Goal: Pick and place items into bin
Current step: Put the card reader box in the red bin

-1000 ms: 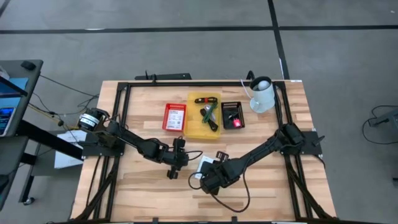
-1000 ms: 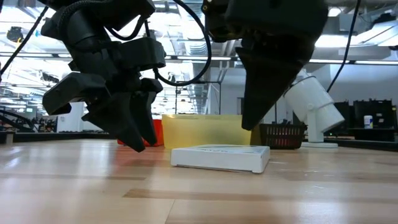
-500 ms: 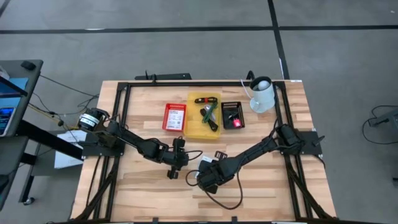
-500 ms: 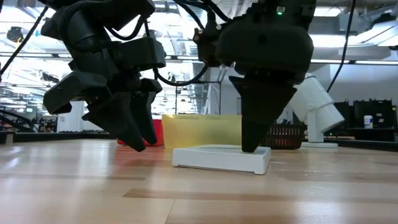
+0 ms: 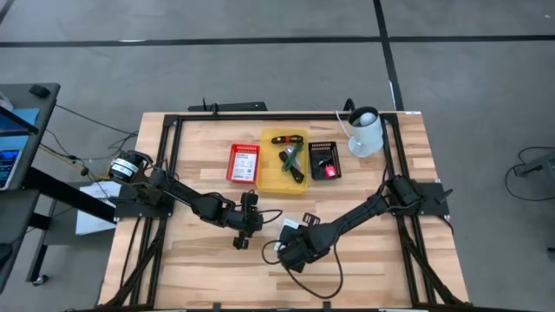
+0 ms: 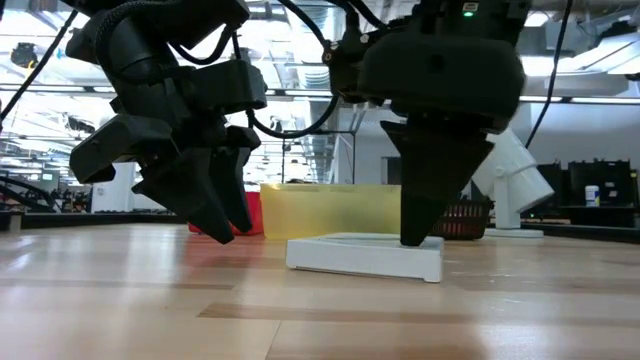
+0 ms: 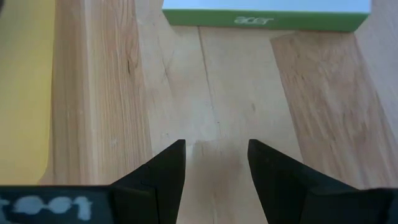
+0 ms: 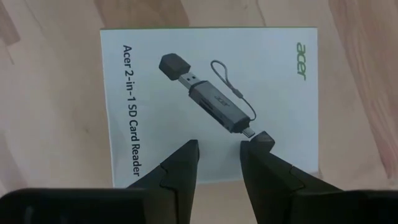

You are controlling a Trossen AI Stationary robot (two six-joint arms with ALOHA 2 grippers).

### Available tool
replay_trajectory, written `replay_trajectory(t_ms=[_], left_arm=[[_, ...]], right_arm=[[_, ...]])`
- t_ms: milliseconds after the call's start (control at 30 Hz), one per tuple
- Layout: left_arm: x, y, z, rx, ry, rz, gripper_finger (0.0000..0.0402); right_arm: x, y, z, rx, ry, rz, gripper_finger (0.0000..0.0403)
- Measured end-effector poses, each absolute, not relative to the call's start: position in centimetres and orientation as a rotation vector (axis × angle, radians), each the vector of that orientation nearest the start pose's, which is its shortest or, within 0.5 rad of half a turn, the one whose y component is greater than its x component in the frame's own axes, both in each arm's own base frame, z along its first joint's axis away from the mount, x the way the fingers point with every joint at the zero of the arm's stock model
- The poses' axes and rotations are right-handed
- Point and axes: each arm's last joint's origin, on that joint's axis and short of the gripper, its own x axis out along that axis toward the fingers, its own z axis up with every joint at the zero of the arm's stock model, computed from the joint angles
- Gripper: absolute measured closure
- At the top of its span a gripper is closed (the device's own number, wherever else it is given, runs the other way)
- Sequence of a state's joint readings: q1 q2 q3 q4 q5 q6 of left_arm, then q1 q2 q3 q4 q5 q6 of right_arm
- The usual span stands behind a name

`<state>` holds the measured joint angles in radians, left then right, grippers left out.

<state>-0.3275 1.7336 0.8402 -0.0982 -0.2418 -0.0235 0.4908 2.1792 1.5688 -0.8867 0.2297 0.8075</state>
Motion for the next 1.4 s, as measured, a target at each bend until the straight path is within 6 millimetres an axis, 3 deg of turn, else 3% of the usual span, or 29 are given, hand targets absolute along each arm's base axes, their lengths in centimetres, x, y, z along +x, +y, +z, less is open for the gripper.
replay_trajectory(t_ms=[433, 867, 1400], left_arm=[[30.1, -9.5, 13.0, 0.257, 0.953, -0.067, 0.0235], [30.1, -9.5, 13.0, 0.257, 0.953, -0.067, 0.0235], [30.1, -9.5, 13.0, 0.253, 0.953, -0.065, 0.0235]], right_arm=[[35.9, 19.5, 13.3, 0.119, 1.357, -0.404, 0.0282], [36.4, 20.3, 16.8, -0.046, 1.297, -0.476, 0.0282], [35.7, 20.8, 17.0, -0.032, 1.307, -0.504, 0.0282]])
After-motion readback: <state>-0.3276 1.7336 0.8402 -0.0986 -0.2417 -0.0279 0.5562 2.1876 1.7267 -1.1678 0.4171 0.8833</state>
